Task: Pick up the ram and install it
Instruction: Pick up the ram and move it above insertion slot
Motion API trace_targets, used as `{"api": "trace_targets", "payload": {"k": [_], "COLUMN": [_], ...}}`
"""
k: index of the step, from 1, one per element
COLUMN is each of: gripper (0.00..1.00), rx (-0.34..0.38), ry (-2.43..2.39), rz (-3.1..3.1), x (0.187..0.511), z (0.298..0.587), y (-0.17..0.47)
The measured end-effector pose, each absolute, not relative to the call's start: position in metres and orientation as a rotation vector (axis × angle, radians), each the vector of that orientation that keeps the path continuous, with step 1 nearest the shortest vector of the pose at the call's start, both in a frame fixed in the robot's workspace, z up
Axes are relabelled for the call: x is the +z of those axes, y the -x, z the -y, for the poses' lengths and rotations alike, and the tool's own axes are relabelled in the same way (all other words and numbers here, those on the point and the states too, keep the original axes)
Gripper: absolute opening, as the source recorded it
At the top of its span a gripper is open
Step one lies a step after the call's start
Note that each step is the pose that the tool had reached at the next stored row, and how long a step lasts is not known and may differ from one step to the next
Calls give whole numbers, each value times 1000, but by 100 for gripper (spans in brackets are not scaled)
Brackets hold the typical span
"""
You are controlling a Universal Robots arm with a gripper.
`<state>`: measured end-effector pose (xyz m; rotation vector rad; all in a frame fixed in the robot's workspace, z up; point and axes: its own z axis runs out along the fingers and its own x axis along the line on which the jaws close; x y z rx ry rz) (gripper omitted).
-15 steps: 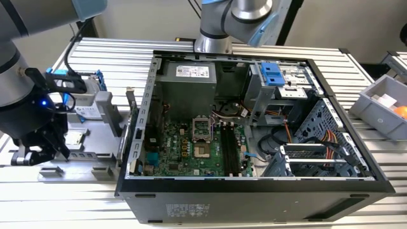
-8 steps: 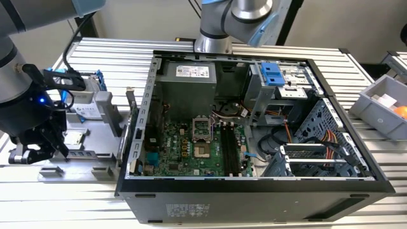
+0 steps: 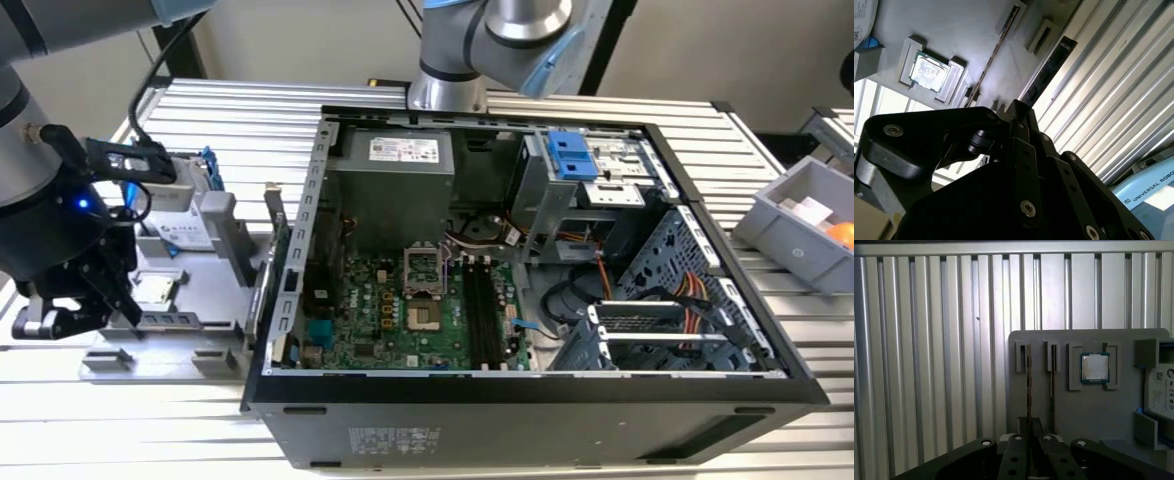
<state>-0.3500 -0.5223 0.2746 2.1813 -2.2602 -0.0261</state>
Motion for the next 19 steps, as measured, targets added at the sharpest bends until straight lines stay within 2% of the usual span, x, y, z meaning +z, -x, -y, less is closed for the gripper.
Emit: {"api": "trace_targets", "payload": {"k": [19], "gripper": [0], "rx": [-31], "ry": [-2187], "rz": [2266], "x": [289], "z": [522], "y": [350]}}
